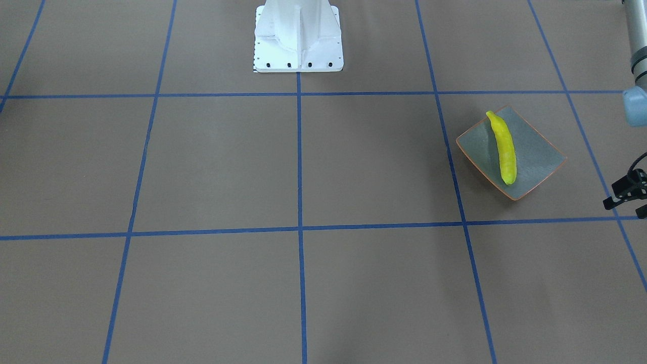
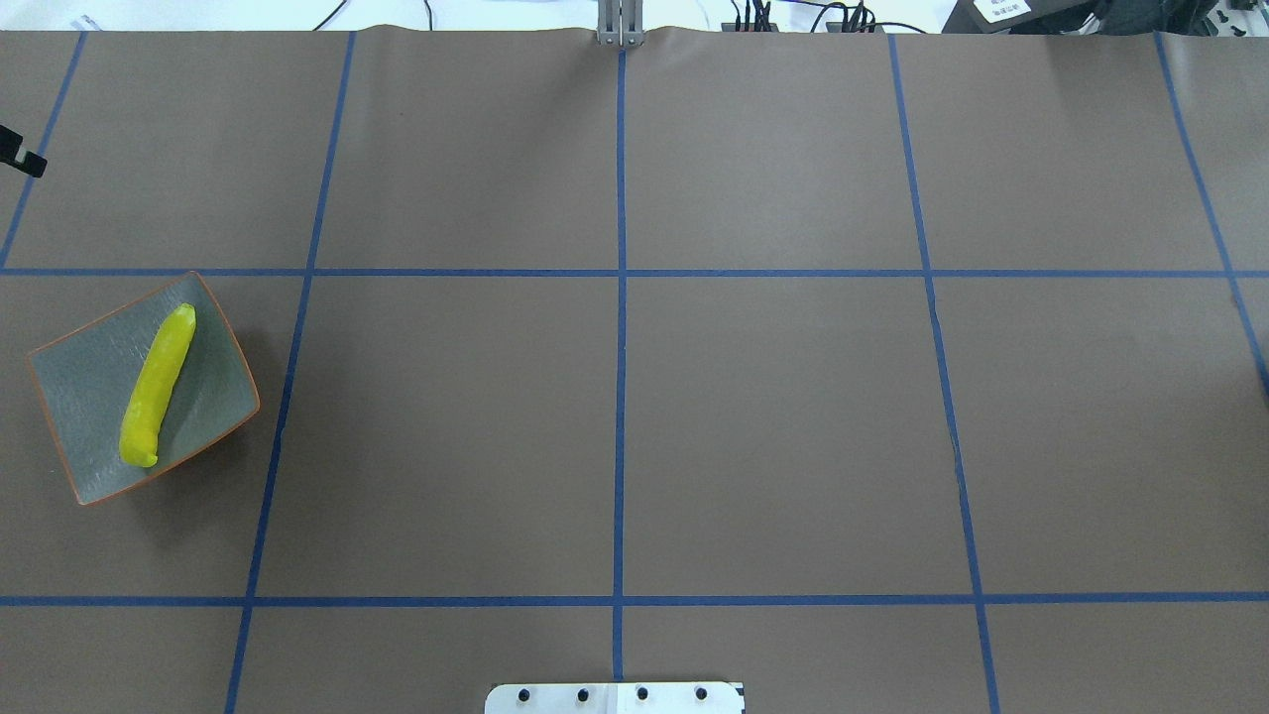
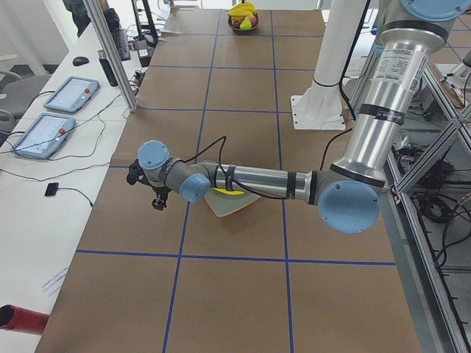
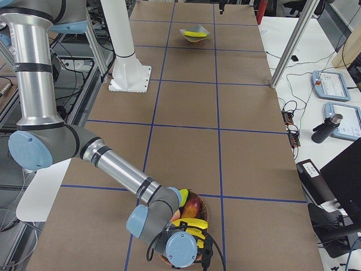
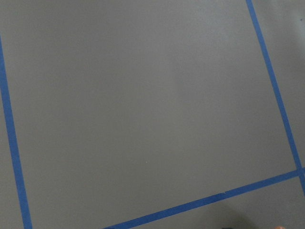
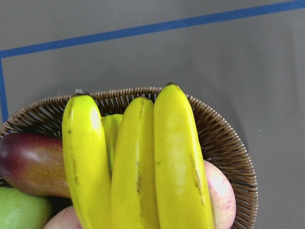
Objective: Transfer all bananas from basket to plate
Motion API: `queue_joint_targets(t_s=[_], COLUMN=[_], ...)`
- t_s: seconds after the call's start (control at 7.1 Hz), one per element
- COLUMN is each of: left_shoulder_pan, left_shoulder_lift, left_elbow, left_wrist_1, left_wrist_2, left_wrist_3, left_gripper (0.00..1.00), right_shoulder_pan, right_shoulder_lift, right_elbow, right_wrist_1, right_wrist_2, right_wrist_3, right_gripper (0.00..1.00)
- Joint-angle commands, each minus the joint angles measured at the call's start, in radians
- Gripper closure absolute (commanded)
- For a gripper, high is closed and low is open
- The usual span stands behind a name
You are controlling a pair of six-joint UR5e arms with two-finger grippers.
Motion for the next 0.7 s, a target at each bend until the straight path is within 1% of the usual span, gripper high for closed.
queue_joint_targets(t_s=[0.0,0.14,0.28,0.42,0.56], left_shoulder_pan=[-0.001,-0.001,-0.001,-0.001,-0.001], left_shoulder_lift=[0.000,0.000,0.000,0.000,0.000], left_elbow=[-0.007,-0.007,-0.008,-0.010,-0.021], left_wrist_1=[0.001,0.001,0.001,0.001,0.001], left_wrist_2=[0.003,0.008,0.008,0.008,0.008], left_wrist_3=[0.000,0.000,0.000,0.000,0.000], left_gripper=[0.20,0.20,0.20,0.20,0.20], right_shoulder_pan=[0.005,0.005,0.005,0.005,0.005], right_shoulder_lift=[0.012,0.032,0.047,0.050,0.052], right_elbow=[-0.048,-0.081,-0.107,-0.108,-0.108], right_wrist_1=[0.001,-0.001,-0.001,0.001,0.001], right_wrist_2=[0.006,0.014,0.021,0.021,0.026], right_wrist_3=[-0.038,-0.038,-0.039,-0.038,-0.038], right_gripper=[0.08,0.11,0.20,0.38,0.63])
